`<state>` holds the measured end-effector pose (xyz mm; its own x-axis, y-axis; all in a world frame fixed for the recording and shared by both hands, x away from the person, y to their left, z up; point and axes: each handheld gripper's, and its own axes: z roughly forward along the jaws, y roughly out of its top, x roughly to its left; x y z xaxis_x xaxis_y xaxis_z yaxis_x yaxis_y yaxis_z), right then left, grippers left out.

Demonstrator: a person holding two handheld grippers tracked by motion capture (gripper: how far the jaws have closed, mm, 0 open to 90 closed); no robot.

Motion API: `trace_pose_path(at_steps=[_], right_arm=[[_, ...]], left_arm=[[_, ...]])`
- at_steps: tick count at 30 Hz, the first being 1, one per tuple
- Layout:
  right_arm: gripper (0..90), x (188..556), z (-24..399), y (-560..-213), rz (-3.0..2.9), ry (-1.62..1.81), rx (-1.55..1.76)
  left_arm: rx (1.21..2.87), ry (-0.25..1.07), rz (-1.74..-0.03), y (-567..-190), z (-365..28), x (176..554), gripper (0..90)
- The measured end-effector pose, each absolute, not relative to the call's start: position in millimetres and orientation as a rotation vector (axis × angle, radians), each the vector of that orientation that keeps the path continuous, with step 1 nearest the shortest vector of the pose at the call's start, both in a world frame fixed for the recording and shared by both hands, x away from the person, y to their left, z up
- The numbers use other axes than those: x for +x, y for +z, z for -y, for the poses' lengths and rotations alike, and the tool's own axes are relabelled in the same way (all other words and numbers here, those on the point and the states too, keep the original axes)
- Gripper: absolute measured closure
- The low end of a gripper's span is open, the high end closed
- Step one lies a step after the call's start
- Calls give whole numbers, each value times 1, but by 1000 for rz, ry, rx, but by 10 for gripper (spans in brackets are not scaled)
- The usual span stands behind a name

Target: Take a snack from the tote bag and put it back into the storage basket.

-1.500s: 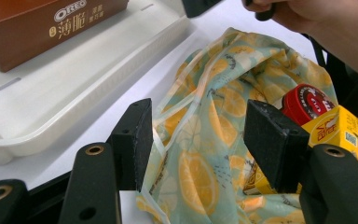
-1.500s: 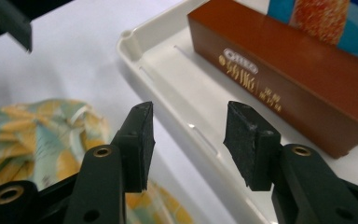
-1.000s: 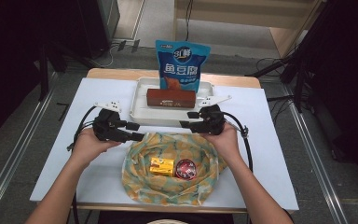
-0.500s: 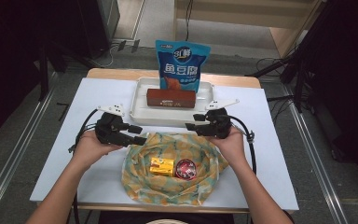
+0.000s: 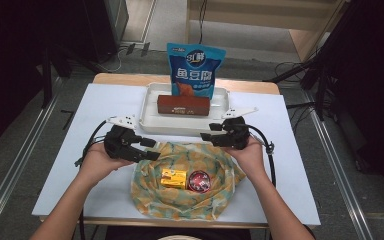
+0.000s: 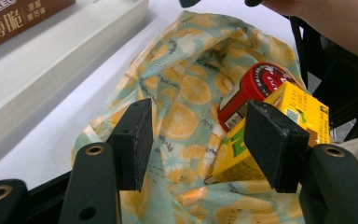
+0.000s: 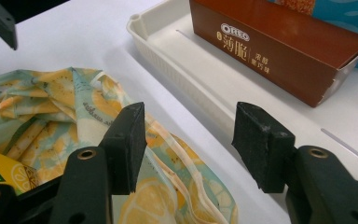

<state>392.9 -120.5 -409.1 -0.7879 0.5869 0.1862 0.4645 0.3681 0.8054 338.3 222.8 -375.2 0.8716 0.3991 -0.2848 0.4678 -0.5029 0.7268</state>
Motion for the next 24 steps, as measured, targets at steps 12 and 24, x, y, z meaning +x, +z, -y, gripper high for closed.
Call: trace_pose_path(at_steps=[12, 24], right_arm=[[450, 398, 119, -412, -2496, 1394, 965], [451, 404, 116, -413, -2495, 1394, 966]], left_arm=[[2174, -108, -582, -373, -207, 322, 427], [2160, -130, -561, -374, -199, 310, 428]])
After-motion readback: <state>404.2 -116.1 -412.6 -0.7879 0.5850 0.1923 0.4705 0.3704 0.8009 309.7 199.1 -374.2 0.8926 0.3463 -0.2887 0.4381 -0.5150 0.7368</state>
